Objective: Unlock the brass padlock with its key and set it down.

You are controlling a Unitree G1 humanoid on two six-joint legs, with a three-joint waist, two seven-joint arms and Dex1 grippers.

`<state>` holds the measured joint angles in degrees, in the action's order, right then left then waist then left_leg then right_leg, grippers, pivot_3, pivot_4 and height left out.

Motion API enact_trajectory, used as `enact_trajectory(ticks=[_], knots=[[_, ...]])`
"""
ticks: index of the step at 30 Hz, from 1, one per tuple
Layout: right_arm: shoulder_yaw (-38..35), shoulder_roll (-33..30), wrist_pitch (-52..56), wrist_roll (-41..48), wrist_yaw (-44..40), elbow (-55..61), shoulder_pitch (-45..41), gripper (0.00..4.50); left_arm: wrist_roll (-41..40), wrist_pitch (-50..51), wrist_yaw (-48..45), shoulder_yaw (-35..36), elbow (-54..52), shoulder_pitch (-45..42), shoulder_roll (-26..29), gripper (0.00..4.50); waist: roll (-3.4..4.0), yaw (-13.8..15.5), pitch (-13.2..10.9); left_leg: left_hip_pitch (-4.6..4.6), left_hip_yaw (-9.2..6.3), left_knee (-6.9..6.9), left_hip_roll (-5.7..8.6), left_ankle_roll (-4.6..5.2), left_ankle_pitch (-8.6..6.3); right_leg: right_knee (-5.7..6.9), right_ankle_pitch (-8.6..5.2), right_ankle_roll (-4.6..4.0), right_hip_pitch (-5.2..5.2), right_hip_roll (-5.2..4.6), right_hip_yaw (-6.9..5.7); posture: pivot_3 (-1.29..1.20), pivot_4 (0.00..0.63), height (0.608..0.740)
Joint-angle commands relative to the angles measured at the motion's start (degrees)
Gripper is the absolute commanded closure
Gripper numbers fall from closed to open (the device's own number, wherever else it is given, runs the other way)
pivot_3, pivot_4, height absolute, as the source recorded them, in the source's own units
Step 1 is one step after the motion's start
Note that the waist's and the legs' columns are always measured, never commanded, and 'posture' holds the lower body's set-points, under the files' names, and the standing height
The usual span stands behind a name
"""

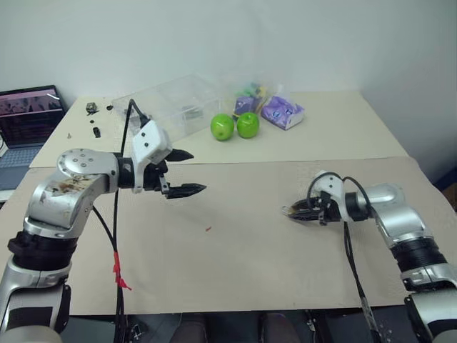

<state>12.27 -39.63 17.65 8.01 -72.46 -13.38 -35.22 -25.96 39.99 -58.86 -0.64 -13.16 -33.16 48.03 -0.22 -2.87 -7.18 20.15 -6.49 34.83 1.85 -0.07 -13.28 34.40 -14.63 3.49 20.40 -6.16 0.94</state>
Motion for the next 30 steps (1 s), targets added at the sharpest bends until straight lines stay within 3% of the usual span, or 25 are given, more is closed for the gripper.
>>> enact_trajectory(ticks=[1,6,16,23,30], knots=[[4.3,4.3,2.4,-0.9,0.3,7.0,-5.3,3.56,1.0,-1.5,0.2,5.7,1.4,1.3,4.7,0.00,0.00,-0.5,0.0,-0.01,0.00,-0.01,-0.03,0.00,0.00,0.12,0.00,0.00,0.10,0.04,0.01,0.00,0.150,0.740],[9.8,13.0,1.8,-2.8,1.9,5.9,-9.7,3.56,2.0,-2.5,0.8,9.3,3.7,3.5,8.6,0.00,-0.04,-0.4,0.0,-0.05,-0.01,-0.09,-0.14,0.01,-0.01,0.55,-0.03,0.05,0.42,0.11,-0.11,0.00,0.150,0.740],[14.6,26.2,-0.9,-3.0,1.6,-3.6,-11.1,3.56,1.7,1.7,9.7,14.0,-0.3,8.3,7.6,0.00,-0.11,0.2,0.1,0.03,0.06,-0.10,-0.20,-0.02,0.00,0.77,0.09,0.13,0.75,0.23,-0.17,0.00,0.150,0.740],[15.0,30.1,-9.2,-6.9,4.3,-16.3,-13.0,3.56,-0.6,4.7,12.7,16.0,-3.2,9.0,6.6,0.00,-0.10,0.2,0.1,0.01,0.14,-0.12,-0.68,-0.08,-0.04,0.78,0.24,-0.12,0.88,0.75,-0.13,0.00,0.150,0.740],[13.6,29.5,-14.1,-8.4,5.5,-22.3,-15.3,3.56,-1.6,5.5,14.2,15.9,-3.8,8.6,6.7,0.00,-0.10,0.1,0.1,0.00,0.14,-0.14,-0.77,-0.11,-0.05,0.78,0.27,-0.17,0.91,0.83,-0.10,0.00,0.150,0.740]])
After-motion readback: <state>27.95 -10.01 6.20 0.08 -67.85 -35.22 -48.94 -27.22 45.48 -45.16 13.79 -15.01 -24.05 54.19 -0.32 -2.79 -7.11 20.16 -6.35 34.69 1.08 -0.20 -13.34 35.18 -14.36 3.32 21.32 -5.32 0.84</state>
